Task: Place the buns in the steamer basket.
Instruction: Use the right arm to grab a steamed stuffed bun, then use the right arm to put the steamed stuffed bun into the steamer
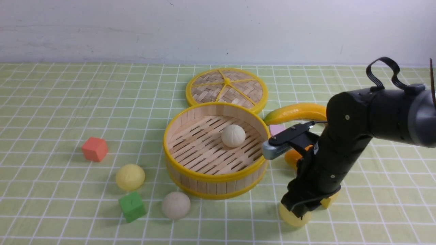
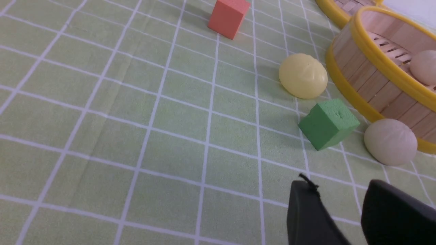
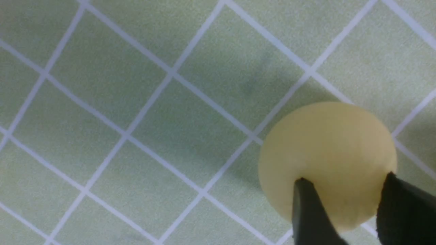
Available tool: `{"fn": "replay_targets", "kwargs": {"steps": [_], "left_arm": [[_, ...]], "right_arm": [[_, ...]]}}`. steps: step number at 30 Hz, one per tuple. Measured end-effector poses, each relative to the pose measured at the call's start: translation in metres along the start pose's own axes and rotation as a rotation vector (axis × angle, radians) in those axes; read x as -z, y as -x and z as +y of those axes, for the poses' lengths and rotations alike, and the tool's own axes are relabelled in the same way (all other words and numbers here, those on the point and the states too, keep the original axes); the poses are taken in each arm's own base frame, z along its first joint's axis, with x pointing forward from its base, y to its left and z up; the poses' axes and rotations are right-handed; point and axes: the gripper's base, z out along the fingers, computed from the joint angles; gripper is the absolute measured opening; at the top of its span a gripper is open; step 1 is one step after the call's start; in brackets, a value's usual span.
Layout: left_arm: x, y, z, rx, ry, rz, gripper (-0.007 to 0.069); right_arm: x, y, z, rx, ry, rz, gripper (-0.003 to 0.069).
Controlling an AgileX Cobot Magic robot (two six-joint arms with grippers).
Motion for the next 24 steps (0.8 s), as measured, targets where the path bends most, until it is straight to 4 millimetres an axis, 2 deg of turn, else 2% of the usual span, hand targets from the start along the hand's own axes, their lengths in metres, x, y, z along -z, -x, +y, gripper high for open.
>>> {"fn": "replay_targets", "kwargs": {"steps": [2,3,5,7,10,12,17,21,24], "left_arm": [[0.0,0.0,0.0,0.0,0.0,0.0,0.0238],[0.0,0.0,0.0,0.0,0.0,0.0,0.0238],[0.0,0.0,0.0,0.0,0.0,0.0,0.0238],[0.0,0.0,0.0,0.0,0.0,0.0,0.0238],[0.0,0.0,0.0,0.0,0.0,0.0,0.0238],[0.0,0.0,0.0,0.0,0.0,0.0,0.0238],[0.0,0.0,0.0,0.0,0.0,0.0,0.0238],[0.0,0.0,0.0,0.0,0.0,0.0,0.0238],[0.0,0.0,0.0,0.0,0.0,0.0,0.0238]], "right_arm": [[0.0,0.0,0.0,0.0,-0.002,0.001,0.0199],[0.0,0.0,0.0,0.0,-0.002,0.001,0.0191],[0.0,0.0,0.0,0.001,-0.003,0.003,0.0073],[0.0,-0.001,0.0,-0.002,-0.002,0.007,0.0009],[0.002,0.001,0.0,-0.009,0.002,0.016,0.0],[0.012,0.005,0.001,-0.016,0.007,0.017,0.0001],[0.059,0.028,0.005,0.004,0.008,-0.073,0.0001],[0.102,0.055,0.012,-0.005,0.052,-0.245,0.0001],[0.116,0.072,0.017,-0.037,0.11,-0.363,0.0001]]}}
